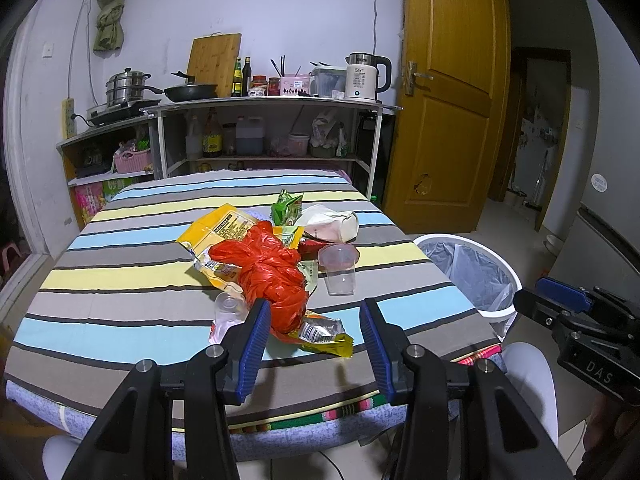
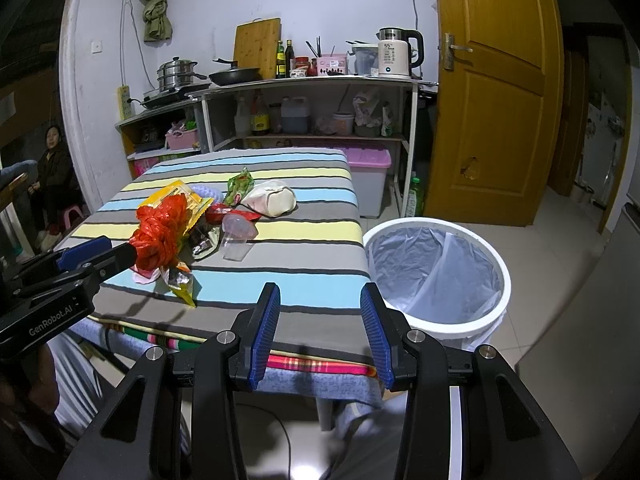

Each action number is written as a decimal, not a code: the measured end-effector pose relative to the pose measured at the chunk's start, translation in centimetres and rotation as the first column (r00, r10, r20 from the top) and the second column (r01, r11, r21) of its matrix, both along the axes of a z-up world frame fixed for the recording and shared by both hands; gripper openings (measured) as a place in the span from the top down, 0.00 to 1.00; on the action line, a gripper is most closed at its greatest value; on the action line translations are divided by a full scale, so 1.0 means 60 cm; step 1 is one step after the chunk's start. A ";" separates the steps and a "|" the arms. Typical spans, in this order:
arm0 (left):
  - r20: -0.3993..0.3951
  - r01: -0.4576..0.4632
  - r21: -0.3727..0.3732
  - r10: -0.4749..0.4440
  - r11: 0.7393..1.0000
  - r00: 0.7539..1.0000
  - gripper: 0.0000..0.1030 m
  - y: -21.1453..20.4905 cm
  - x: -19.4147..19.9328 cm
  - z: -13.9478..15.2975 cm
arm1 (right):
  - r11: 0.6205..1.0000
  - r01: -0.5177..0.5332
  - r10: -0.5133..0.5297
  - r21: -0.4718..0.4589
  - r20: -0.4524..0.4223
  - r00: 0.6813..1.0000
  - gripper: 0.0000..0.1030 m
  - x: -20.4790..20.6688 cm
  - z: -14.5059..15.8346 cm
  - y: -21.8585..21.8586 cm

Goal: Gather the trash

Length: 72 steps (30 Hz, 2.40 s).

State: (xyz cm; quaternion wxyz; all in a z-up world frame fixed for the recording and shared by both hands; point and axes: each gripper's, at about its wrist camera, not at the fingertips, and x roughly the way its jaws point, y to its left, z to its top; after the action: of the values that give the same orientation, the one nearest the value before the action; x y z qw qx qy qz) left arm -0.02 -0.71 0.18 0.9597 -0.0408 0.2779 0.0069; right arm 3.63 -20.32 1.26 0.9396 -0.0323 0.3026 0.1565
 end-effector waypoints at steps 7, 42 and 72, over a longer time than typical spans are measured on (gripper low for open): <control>0.001 0.001 -0.001 -0.001 1.000 1.000 0.56 0.000 0.000 0.001 | 1.000 -0.001 0.001 -0.001 0.001 1.000 0.58 0.000 0.000 0.000; 0.004 0.001 -0.004 -0.001 1.000 1.000 0.56 0.003 -0.003 0.004 | 1.000 -0.001 0.001 -0.002 0.001 1.000 0.58 -0.002 -0.003 0.003; -0.105 -0.056 -0.147 0.040 0.988 0.994 0.44 0.074 0.082 -0.037 | 0.995 -0.094 0.093 -0.022 -0.037 0.995 0.58 0.057 -0.032 0.059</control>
State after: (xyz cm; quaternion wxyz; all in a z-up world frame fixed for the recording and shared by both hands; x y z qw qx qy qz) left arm 4.88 3.75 -2.02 0.9381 -0.1188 0.3252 0.0113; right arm 7.07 -16.76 -0.64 0.9252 -0.0549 0.3193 0.1974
